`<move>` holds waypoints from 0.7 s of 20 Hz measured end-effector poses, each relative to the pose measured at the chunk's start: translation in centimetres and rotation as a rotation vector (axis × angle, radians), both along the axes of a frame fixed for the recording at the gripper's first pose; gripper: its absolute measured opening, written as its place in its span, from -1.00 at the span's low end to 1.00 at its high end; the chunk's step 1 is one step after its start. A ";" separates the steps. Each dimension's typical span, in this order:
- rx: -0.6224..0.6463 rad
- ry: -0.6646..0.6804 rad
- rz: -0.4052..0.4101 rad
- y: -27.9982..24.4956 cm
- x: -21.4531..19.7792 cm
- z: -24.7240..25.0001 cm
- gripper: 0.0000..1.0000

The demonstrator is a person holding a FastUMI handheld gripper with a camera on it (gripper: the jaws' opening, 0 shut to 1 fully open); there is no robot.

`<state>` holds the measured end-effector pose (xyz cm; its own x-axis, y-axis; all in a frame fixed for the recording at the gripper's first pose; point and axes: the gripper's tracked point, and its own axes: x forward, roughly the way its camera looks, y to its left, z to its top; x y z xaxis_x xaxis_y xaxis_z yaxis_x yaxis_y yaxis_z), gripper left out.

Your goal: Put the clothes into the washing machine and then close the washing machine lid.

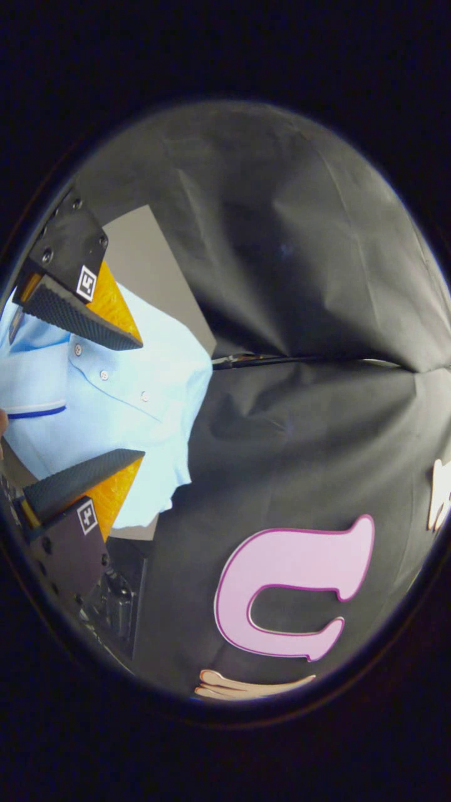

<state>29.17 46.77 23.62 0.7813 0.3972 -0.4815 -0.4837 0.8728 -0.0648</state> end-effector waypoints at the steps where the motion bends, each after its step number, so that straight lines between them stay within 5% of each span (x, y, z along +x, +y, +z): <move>1: -0.020 0.016 -0.005 0.2 0.0 -0.2 0.97; 8: -0.077 0.123 -0.005 0.7 -0.6 -2.6 0.95; 14: -0.059 0.154 -0.002 0.8 -0.6 -2.9 0.62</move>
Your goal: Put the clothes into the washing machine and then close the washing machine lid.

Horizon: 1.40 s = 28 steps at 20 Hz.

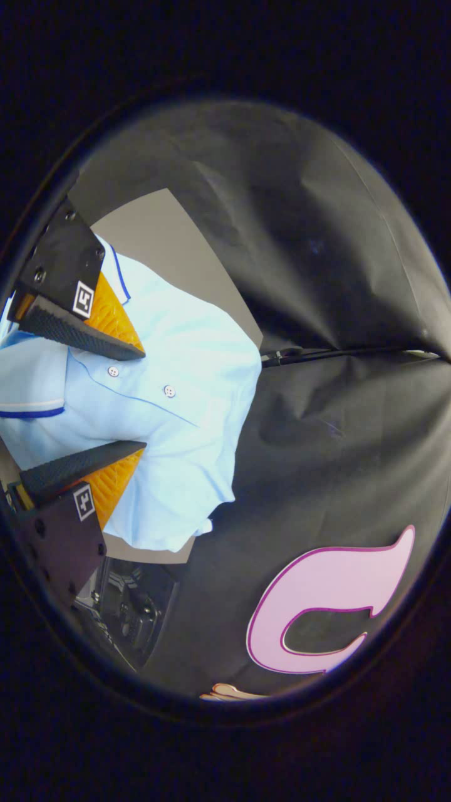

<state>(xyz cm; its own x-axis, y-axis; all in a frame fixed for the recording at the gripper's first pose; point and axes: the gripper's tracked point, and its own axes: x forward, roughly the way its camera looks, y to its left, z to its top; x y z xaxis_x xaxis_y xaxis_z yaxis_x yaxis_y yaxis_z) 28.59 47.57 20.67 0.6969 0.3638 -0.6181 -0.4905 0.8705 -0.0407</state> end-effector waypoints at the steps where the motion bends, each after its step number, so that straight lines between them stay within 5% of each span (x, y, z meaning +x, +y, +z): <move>1: 0.007 0.000 0.012 0.3 0.0 0.1 0.62; 2: 0.011 0.005 0.001 0.5 -0.2 -0.2 0.62; 4: -0.006 -0.012 0.008 0.5 -0.3 0.0 -0.20; 6: -0.017 -0.030 0.005 0.5 -0.5 0.0 -0.20; 9: 0.011 -0.041 -0.001 0.8 -0.5 0.1 -0.84; 17: 0.107 -0.054 -0.057 -2.3 -0.8 2.4 -0.84; 28: 0.120 -0.124 -0.331 -20.4 -0.7 4.8 -0.85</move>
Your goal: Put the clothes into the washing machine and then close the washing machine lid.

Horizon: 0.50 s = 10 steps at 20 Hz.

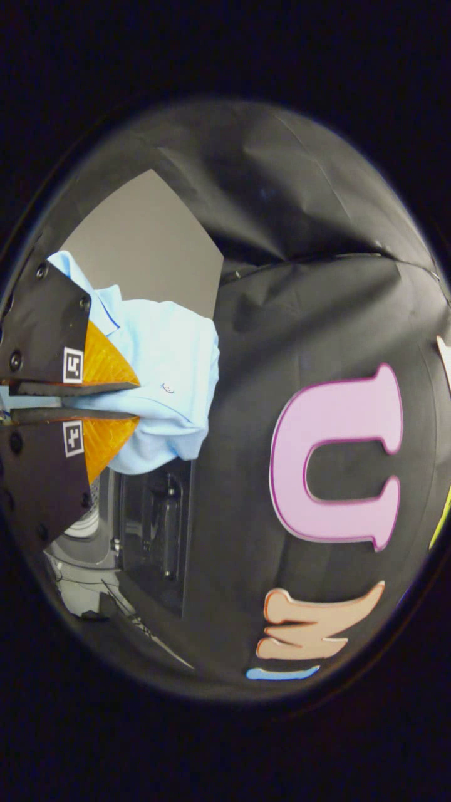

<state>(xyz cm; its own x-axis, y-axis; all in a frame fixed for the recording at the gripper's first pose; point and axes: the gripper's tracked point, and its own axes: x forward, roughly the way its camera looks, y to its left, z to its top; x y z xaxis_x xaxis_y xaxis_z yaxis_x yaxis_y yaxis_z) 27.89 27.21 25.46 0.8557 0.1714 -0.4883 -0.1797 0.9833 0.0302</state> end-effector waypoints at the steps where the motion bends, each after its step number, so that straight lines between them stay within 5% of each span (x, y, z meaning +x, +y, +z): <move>1: 0.007 0.000 -0.026 -1.6 0.0 0.1 -0.85; 10: -0.033 0.010 -0.121 -8.1 1.2 -2.0 -0.85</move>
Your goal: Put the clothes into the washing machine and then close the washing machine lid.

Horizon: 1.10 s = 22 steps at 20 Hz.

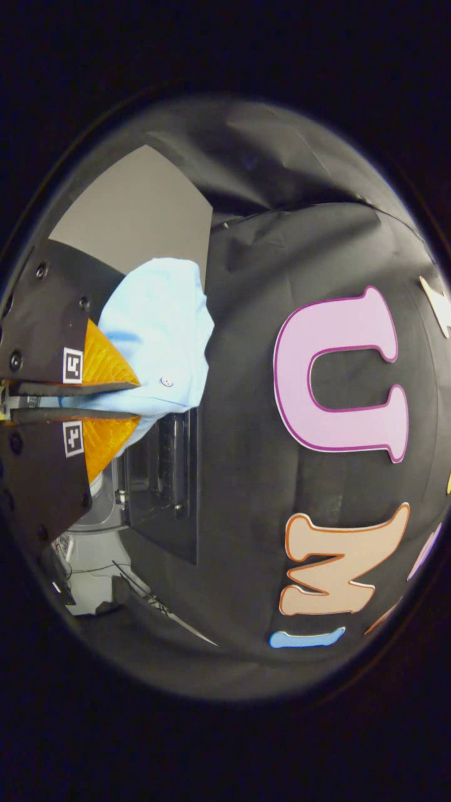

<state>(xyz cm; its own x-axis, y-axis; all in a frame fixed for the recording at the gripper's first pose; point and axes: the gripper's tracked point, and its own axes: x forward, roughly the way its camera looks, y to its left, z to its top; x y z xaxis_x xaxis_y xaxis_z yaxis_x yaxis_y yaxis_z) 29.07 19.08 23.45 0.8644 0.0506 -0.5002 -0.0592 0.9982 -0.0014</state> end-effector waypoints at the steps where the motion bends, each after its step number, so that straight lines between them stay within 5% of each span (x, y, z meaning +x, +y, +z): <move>1: -0.011 0.006 0.004 -0.1 0.2 -0.5 -0.84; 7: -0.088 0.019 -0.018 -1.7 0.3 -2.0 -0.42; 22: 0.014 -0.002 -0.052 -3.1 -0.7 -2.0 -0.42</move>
<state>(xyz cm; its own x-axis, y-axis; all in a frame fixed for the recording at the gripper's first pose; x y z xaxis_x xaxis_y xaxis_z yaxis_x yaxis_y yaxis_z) 28.37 16.03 21.43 0.8672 0.0129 -0.4977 -0.0075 0.9999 0.0129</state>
